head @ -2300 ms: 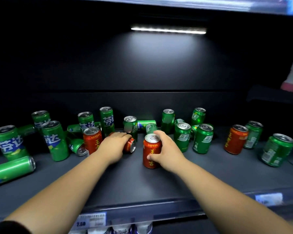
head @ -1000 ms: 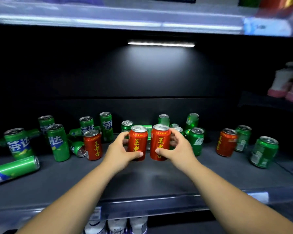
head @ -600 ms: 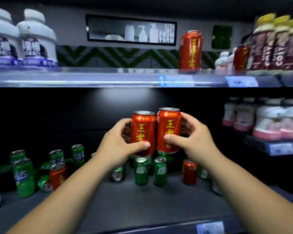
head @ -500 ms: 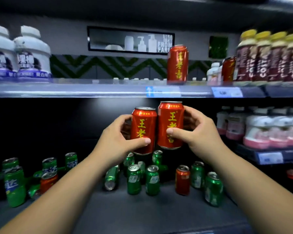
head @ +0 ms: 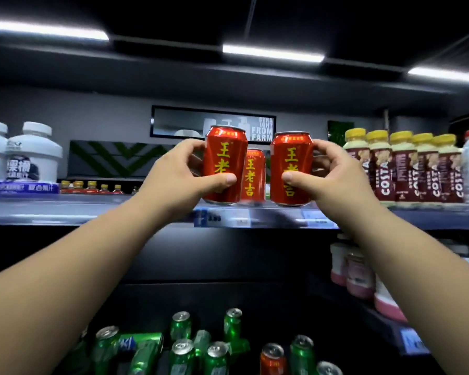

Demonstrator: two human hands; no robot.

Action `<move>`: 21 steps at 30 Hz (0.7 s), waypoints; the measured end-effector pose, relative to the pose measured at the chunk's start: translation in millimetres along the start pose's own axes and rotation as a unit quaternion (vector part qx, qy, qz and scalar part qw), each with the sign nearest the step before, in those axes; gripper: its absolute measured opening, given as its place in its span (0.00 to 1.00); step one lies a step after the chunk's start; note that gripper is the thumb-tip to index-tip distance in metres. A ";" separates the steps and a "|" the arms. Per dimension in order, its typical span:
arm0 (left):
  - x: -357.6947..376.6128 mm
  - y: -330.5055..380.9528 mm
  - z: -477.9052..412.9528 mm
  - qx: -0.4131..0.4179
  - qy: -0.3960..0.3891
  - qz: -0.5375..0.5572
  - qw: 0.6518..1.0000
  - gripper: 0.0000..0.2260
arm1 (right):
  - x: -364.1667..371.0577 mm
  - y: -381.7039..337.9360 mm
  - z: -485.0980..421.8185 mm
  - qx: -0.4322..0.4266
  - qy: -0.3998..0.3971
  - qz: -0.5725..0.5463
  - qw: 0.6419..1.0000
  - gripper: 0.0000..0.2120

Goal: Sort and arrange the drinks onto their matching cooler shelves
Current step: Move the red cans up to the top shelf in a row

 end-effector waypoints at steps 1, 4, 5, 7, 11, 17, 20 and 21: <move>-0.5 -1.5 -10.6 -0.004 0.006 -0.011 1.000 0.29 | -1.6 4.3 -11.4 0.003 0.004 0.006 1.000 0.35; 1.7 -15.0 -36.6 -0.023 0.042 -0.035 0.998 0.29 | -1.2 18.9 -38.8 0.014 0.011 0.017 1.000 0.36; 4.5 -22.8 -42.3 -0.037 0.056 -0.041 0.997 0.30 | 1.2 24.4 -44.4 0.018 0.010 0.022 1.000 0.36; 11.4 -40.9 -49.1 -0.070 0.074 -0.044 0.994 0.31 | 9.0 38.6 -49.5 0.029 0.010 0.023 0.999 0.36; 22.9 -68.0 -59.9 -0.109 0.071 -0.002 0.991 0.31 | 17.9 62.1 -54.0 0.013 0.019 0.065 0.998 0.37; 33.9 -77.3 -66.4 -0.131 0.008 -0.003 0.991 0.26 | 26.0 84.0 -68.9 0.023 -0.040 0.073 0.996 0.40; 38.2 -77.8 -63.4 -0.139 -0.026 -0.032 0.989 0.25 | 29.3 92.3 -69.6 0.046 -0.068 0.071 0.994 0.47; 38.4 -77.9 -62.3 -0.139 -0.029 -0.038 0.989 0.25 | 29.0 92.6 -69.5 0.045 -0.071 0.062 0.995 0.48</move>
Point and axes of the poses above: each hand's wrist, its own z-axis away from the middle knuckle, its own x-axis out of the palm, y = z × x, the point moved 7 cm from there along -z, towards the middle knuckle, and after that the axes turned 6 degrees about -y, right-handed, at the moved point
